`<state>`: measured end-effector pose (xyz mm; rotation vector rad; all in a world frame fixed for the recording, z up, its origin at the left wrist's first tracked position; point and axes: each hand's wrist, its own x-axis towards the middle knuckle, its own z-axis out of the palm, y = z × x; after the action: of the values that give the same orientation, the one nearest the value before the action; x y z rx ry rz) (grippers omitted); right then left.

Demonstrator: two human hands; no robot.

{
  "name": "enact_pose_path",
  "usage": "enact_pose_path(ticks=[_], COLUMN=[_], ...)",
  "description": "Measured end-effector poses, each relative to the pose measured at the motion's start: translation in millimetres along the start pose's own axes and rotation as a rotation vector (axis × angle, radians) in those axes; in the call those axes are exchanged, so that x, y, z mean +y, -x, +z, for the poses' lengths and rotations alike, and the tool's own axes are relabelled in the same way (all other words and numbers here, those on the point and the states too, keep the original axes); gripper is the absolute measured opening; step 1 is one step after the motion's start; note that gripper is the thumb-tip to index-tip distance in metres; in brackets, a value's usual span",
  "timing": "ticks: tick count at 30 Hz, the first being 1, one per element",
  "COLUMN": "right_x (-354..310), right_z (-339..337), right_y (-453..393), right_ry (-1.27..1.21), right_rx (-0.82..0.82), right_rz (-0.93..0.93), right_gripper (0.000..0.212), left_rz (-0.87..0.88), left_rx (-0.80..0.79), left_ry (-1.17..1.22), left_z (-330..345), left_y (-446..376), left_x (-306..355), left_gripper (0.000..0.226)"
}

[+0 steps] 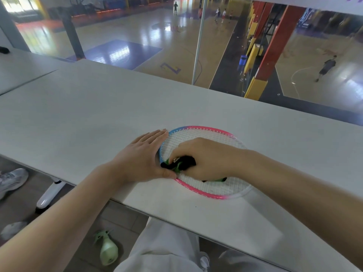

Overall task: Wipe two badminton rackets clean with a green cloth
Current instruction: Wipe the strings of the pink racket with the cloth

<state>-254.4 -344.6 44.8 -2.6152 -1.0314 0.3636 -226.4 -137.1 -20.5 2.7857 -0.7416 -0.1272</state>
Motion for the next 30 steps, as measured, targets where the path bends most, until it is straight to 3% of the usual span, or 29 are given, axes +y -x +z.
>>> enact_pose_path(ticks=[10,13,21,25,30], right_x=[79.3,65.1,-1.5,17.2,72.6], right_z=[-12.7,-5.3,6.6,-1.3,-12.0], right_y=[-37.3,-35.5,2.9,-6.7,-32.2], right_ry=[0.313,0.354,-0.002,0.093,0.282], right_rx=[0.309,0.305,0.016,0.134,0.332], right_rz=[0.394,0.331,0.086,0.192,0.483], right_gripper=[0.024,0.017,0.009,0.008,0.013], left_rz=[-0.001,-0.006,0.000,-0.004,-0.012], left_rx=[-0.026,-0.018,0.020,-0.002,-0.023], left_ry=[-0.003,-0.004,0.003,0.014,0.000], left_z=[-3.1,-2.4,1.1,-0.3,-2.0], left_y=[0.8,0.6,0.4,-0.7,0.7], left_x=[-0.3,-0.1,-1.6,-1.3,-0.7], left_gripper=[0.135,0.136,0.143,0.142,0.141])
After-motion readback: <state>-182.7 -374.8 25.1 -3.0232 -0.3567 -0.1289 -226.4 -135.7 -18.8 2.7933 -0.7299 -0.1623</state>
